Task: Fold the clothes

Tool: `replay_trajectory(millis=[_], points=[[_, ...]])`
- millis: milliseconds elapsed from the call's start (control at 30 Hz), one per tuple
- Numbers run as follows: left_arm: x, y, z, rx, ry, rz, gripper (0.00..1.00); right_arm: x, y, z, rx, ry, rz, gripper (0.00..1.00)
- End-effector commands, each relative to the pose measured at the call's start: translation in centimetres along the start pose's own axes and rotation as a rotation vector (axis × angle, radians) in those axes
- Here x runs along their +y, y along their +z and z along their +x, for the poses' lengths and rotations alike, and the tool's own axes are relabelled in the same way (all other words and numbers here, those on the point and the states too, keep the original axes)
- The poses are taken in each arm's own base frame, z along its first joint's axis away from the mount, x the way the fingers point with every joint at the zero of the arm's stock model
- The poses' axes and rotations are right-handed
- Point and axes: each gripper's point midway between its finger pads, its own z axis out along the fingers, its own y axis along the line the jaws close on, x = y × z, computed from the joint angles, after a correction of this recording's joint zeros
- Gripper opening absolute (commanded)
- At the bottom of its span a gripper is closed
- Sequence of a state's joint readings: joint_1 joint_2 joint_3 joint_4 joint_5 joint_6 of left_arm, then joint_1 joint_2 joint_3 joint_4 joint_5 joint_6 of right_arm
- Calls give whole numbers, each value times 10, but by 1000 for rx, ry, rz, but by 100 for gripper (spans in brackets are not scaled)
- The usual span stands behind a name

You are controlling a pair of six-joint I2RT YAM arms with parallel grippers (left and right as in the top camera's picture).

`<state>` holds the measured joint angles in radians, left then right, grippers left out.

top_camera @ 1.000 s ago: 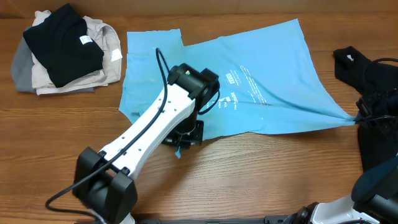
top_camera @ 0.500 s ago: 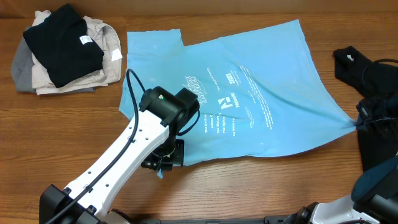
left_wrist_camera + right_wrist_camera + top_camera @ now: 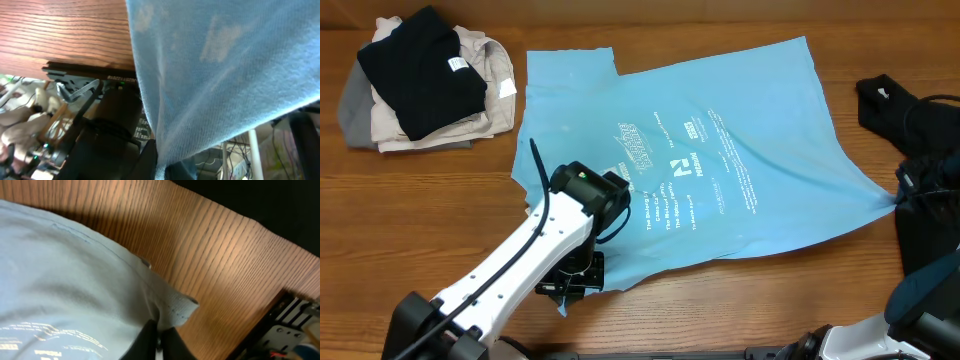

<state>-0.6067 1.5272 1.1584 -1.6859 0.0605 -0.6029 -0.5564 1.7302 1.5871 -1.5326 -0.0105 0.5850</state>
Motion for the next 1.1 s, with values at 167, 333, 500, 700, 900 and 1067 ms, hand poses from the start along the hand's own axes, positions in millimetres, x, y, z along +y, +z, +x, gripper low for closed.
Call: replay_trajectory(millis=[167,333,500,700,900,1067], points=[[-6,2,29,10,88,143,5,-6,-2,-2,-27,11,24,5],[-1,17,43,53,85,151,11,-7,-3,0,-20,11,29,5],[4,29,49,93,78,124,28,-9,-2,2,-7,11,35,18],[3,30,44,72,76,128,33,-9,-2,3,-5,-9,35,58],[-15,28,25,-15,88,185,32,-2,-2,5,3,-25,11,96],[-43,26,15,-107,192,231,61,7,-2,13,0,-65,11,97]])
